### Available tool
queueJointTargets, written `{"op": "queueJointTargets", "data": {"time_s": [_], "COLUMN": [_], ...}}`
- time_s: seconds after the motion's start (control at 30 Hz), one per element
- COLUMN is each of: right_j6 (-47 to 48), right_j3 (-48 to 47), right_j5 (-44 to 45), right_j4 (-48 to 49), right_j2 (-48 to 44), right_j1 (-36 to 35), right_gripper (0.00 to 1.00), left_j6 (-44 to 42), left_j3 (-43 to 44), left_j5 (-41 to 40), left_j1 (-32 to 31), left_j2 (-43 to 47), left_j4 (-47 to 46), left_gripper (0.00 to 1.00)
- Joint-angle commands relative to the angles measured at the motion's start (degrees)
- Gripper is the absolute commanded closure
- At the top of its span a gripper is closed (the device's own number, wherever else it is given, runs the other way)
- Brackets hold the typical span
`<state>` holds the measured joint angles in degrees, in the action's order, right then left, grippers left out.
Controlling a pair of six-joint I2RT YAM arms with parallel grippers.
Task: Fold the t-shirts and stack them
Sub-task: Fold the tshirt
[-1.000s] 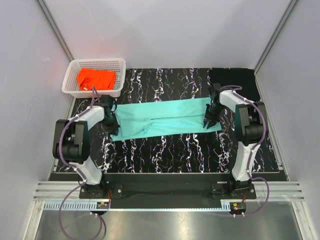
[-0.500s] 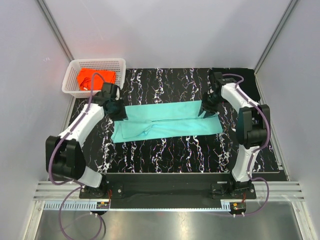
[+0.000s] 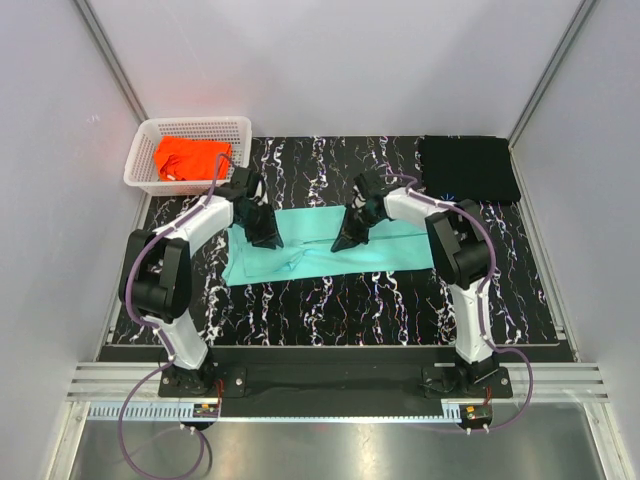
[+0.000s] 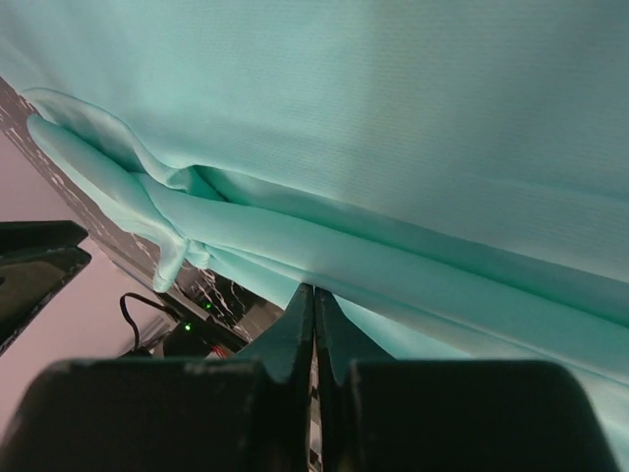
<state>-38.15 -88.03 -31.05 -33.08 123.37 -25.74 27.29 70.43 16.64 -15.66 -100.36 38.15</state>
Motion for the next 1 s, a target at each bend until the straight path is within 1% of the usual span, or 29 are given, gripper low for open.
{"op": "queueJointTargets", "data": {"time_s": [0.0,0.4,0.67,0.97], "right_j6": [-5.17,-6.67,-6.67,-6.67], "right_j3": [0.58,-1.35,-3.11,-5.57], "right_j5": [-1.38,-4.19,-4.37,-3.76], "right_j4": [8.46,10.32,10.32,10.32], "right_j2": [-0.06,2.84,5.47,7.41], "right_j1": [-1.16,-5.55,-5.64,-5.55], "right_gripper": [0.96,0.97,0.97,0.96], "left_j6": [1.19,1.89,1.89,2.51], "left_j3": [2.52,0.23,-0.38,-3.99], "left_j5": [3.57,5.15,6.56,7.09], "left_j1": [-0.68,-3.85,-4.82,-5.96], "left_j2": [-0.10,-0.01,-2.91,-5.02], "left_j4": [-2.47,-3.08,-3.96,-7.12], "left_gripper": [0.70,0.71,0.71,0.71]}}
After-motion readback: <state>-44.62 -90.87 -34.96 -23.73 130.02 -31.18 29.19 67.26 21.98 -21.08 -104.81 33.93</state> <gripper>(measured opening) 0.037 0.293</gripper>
